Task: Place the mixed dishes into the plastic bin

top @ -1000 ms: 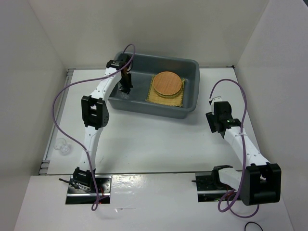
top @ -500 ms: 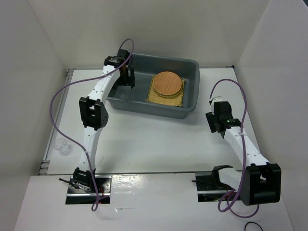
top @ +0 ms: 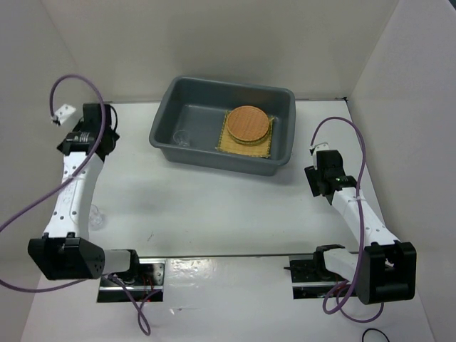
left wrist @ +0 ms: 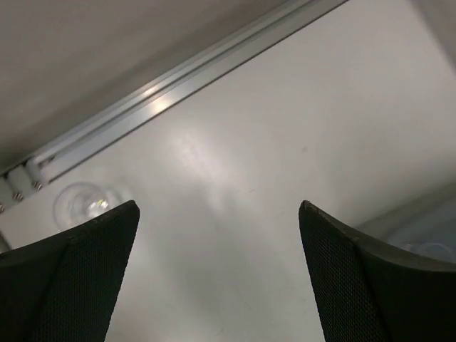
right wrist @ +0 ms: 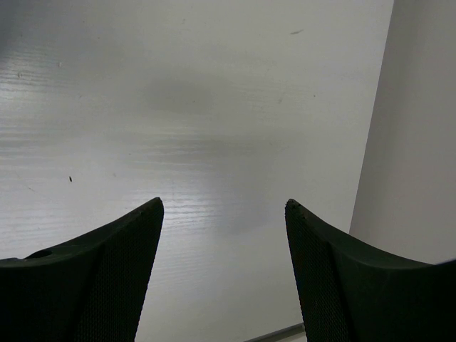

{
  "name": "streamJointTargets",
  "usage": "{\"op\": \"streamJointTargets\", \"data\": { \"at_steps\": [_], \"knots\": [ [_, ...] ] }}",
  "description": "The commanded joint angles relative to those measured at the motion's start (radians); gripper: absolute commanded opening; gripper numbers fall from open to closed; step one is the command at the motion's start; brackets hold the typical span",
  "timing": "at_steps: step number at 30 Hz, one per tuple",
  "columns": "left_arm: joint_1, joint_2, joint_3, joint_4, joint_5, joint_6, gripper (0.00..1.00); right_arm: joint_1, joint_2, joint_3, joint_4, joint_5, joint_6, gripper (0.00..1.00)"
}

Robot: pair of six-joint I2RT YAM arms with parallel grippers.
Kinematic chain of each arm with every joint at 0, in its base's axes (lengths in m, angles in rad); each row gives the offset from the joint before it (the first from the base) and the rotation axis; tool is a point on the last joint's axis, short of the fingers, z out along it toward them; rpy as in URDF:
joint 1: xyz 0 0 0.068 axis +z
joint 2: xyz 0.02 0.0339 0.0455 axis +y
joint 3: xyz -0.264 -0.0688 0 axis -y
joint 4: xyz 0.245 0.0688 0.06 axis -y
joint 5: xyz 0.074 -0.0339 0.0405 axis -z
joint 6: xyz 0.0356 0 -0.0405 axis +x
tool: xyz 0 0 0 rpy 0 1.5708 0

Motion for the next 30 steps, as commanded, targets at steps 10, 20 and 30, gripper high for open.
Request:
{"op": "streamJointTargets", "data": {
  "at_steps": [10, 20, 30],
  "knots": [
    [0.142, 0.152, -0.330, -0.260, 0.020, -0.403, 0.91, 0.019, 0.016, -0.012, 0.039, 0.009, 0.020, 0.74],
    [0.195, 0.163, -0.423, -0.183, 0.075, -0.370, 0.91, 0.029, 0.025, -0.012, 0.039, 0.009, 0.020, 0.74],
    [0.234, 0.213, -0.396, -0.136, 0.088, -0.237, 0.91, 0.029, 0.034, -0.012, 0.039, 0.009, 0.020, 0.74]
  ]
}}
